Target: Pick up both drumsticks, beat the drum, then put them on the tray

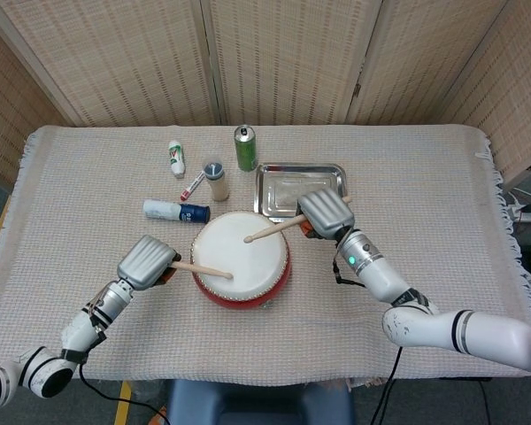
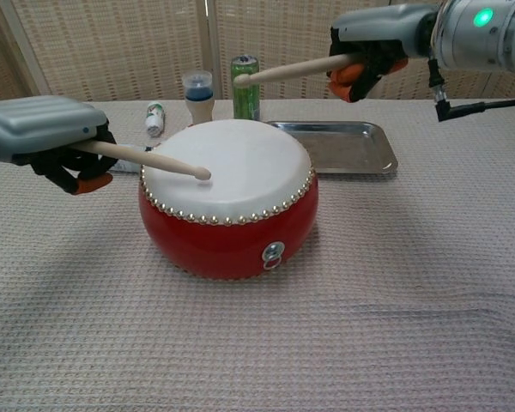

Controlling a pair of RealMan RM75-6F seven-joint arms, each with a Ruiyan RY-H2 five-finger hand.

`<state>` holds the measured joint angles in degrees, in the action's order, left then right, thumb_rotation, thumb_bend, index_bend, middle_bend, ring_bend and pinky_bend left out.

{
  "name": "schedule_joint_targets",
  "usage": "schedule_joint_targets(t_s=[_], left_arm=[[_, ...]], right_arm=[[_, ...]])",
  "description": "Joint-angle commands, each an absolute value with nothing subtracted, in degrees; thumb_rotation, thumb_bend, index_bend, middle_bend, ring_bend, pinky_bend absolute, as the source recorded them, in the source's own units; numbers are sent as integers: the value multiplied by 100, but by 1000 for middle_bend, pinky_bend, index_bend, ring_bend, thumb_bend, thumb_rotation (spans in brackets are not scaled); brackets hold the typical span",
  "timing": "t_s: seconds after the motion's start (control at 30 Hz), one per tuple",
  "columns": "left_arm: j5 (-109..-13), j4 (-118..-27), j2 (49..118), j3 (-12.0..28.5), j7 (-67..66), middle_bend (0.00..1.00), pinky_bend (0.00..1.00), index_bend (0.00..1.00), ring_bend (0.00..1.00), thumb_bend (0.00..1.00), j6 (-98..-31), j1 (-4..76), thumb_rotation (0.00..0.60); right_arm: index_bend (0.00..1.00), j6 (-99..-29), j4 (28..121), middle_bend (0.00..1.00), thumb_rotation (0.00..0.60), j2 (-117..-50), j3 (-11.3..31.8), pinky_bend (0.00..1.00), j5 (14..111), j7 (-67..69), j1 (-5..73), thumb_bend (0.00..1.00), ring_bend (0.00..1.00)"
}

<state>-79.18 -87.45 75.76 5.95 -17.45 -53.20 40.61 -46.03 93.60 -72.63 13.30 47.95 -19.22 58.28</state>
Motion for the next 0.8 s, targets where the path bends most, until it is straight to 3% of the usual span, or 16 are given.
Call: schedule_joint_targets(t_s=[0.03, 0.5, 0.8], left_arm=[[-7548, -8537, 7824, 591, -2091, 1000, 1000, 1000, 1000, 689, -5139, 4138, 600], [-7379, -9334, 7112, 935, -1509, 1000, 1000, 997, 1000, 685, -5705, 3900, 600], [-6780, -8683, 7847, 873, -2478, 1000, 1000, 996, 1000, 684, -5249, 4331, 600]], right_arm=[[1000, -4639, 9527, 1000, 600, -7091, 1432, 1000, 4982, -1724, 5743, 649, 1000], [1000, -4193, 8363, 1000, 600, -7983, 516, 1000, 4335, -2783, 6104, 648, 1000], [1000, -4649, 9246, 1000, 600, -7428, 1212, 1000, 4843, -1877, 5875, 649, 1000]])
